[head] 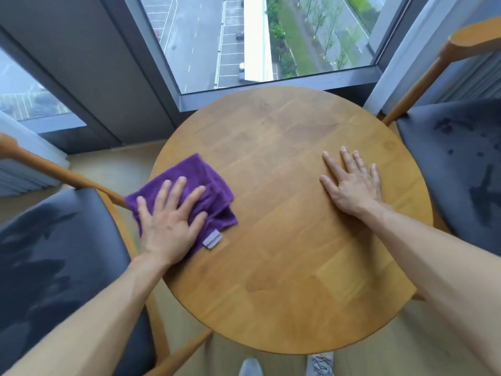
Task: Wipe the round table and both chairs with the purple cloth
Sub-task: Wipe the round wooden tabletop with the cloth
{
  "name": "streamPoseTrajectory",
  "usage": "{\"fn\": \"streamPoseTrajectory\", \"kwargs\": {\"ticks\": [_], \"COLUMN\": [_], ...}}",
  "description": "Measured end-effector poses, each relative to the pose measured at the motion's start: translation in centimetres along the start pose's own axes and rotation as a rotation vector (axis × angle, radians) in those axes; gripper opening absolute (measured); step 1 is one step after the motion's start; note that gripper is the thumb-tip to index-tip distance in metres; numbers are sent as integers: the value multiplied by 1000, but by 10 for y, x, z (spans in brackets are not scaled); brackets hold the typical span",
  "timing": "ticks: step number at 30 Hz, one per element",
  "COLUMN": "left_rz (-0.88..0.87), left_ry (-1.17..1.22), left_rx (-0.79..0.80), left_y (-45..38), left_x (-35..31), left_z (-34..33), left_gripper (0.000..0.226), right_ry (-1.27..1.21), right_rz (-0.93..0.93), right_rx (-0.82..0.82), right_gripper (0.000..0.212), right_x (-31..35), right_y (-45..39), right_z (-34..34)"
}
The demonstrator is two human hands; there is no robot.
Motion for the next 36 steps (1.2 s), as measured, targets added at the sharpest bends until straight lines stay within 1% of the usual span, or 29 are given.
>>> {"fn": "streamPoseTrajectory", "kwargs": {"ticks": [2, 4, 6, 7, 9, 12, 15, 17, 19, 21, 23, 26, 28, 31, 33, 34, 36], "left_rz": [212, 351, 400, 391, 307, 111, -53, -164, -278, -298, -192, 112, 290, 481, 530, 499, 343], "left_ry": [78, 117, 119, 122, 114, 60, 40, 25, -8, -16, -9, 5, 11, 59, 118, 150, 190], "left_rx": [-2, -21, -37, -40, -49, -57, -54, -81, -86, -83, -76, -48, -60, -77, -74, -63, -61], "left_y": [-3, -8, -15, -18, -21, -15, 7, 29, 47, 58, 66, 76, 74, 51, 30, 22, 17], "left_x": [1, -25, -62, -83, -131, -208, -255, -254, -231, -193, -149, -91, -80, -113, -155, -182, -241], "left_z": [0, -2, -6, -8, -13, -22, -28, -34, -34, -28, -22, -20, -18, -16, -17, -18, -21], "left_gripper": [55, 56, 59, 60, 59, 59, 58, 55, 52, 50, 52, 56, 57, 62, 65, 65, 61], "right_ry": [2, 1, 6, 12, 10, -62, -117, -99, -70, -29, 7, 30, 17, -71, -127, -146, -175], "right_rz": [-5, 1, 8, 11, 21, 42, 86, 119, 129, 133, 142, 136, 121, 94, 89, 89, 98], "right_rx": [15, 42, 62, 69, 78, 70, 80, 79, 58, 50, 56, 62, 70, 96, 136, 158, 171], "right_gripper": [59, 60, 61, 61, 59, 53, 50, 51, 54, 60, 67, 68, 66, 58, 53, 52, 51], "right_x": [1, 2, 2, 2, 2, -3, -13, -16, -18, -18, -18, -15, -12, -7, -7, -8, -9], "right_y": [0, 0, -1, -1, -2, -3, -6, -6, -5, -4, -4, -3, -3, -4, -7, -9, -9], "right_z": [5, 9, 13, 13, 14, 16, 21, 19, 14, 10, 9, 10, 13, 22, 30, 34, 39]}}
Point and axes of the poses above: each hand's wrist, its own y-axis away from the middle knuckle, its own z-axis out of the back of the hand, x = y × z, the point moved 1 cm from there along -y, towards the middle knuckle, and after that the axes turned 1 degree about -x, right-handed, at the moved point
